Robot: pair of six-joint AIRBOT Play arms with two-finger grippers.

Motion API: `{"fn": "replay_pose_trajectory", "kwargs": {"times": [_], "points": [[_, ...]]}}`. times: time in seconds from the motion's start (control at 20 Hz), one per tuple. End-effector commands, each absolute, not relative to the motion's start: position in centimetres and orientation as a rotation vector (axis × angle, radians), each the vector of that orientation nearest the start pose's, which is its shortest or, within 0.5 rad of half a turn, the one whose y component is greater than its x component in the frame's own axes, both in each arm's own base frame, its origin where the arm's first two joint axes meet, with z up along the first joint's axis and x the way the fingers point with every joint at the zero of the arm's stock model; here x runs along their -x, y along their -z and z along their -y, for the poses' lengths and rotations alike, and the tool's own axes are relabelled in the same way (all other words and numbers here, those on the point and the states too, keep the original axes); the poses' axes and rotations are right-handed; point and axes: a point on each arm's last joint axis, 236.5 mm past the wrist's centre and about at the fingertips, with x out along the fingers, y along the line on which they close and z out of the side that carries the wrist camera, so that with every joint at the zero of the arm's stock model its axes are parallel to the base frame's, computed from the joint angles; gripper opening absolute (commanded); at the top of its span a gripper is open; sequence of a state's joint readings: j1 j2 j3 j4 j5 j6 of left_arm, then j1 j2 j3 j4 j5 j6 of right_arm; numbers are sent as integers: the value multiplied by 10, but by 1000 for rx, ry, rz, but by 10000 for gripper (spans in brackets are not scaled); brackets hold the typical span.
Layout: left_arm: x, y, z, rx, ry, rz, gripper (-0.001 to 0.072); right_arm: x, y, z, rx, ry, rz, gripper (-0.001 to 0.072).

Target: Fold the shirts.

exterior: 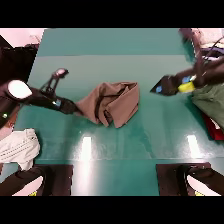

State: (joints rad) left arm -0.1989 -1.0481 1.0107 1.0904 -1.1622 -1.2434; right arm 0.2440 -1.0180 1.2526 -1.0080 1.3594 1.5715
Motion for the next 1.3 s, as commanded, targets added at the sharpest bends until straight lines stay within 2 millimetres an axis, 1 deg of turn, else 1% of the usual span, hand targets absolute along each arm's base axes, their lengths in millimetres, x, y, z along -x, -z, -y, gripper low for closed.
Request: {"fn": "replay_pose_trajectory", "kwargs": {"times": [0.0, 0.05, 0.2, 0.25, 0.3, 0.4, 0.5, 0.6, 0.7, 0.75, 0.8, 0.85, 0.95, 1.0, 1.05, 1.1, 1.15, 1.2, 1.25], "points": [[-332, -110, 159, -20, 609, -1027, 23, -280, -91, -221, -412, -617, -1155, 476], [-332, -112, 160, -18, 612, -1022, 24, -276, -71, -229, -472, -611, -1185, 557], [-330, -109, 160, -5, 606, -1041, 23, -269, -13, -254, -638, -557, -1277, 554], [-329, -109, 160, -3, 606, -1043, 24, -267, 6, -262, -665, -534, -1308, 554], [-329, -109, 160, -3, 605, -1043, 23, -266, 21, -270, -685, -516, -1328, 553], [-328, -108, 160, -4, 607, -1048, 24, -266, 42, -288, -696, -512, -1347, 552], [-327, -108, 160, -5, 609, -1054, 23, -269, 54, -306, -687, -515, -1365, 552], [-326, -107, 160, -6, 610, -1059, 23, -274, 63, -320, -667, -521, -1376, 552], [-324, -106, 160, -7, 613, -1067, 24, -282, 66, -333, -655, -532, -1373, 548], [-323, -106, 159, -7, 613, -1069, 23, -286, 65, -337, -650, -538, -1366, 465], [-323, -106, 159, -8, 615, -1072, 23, -290, 64, -340, -650, -542, -1360, 366], [-322, -105, 159, -9, 616, -1076, 24, -293, 62, -342, -643, -549, -1353, 290], [-319, -104, 159, -11, 619, -1088, 23, -294, 54, -339, -571, -582, -1328, 18], [-320, -104, 155, -25, 607, -1091, 23, -293, 49, -334, -533, -597, -1314, 16], [-323, -107, 147, -48, 573, -1091, 23, -291, 39, -327, -501, -616, -1308, 16], [-329, -117, 135, -84, 522, -1073, 23, -289, 28, -315, -468, -631, -1308, 15], [-338, -133, 123, -126, 474, -1039, 23, -287, 14, -300, -443, -639, -1307, 15], [-345, -155, 111, -164, 426, -995, 23, -287, 0, -282, -432, -630, -1301, 15], [-353, -182, 101, -201, 388, -932, 23, -287, -18, -262, -439, -612, -1285, 15]]}}
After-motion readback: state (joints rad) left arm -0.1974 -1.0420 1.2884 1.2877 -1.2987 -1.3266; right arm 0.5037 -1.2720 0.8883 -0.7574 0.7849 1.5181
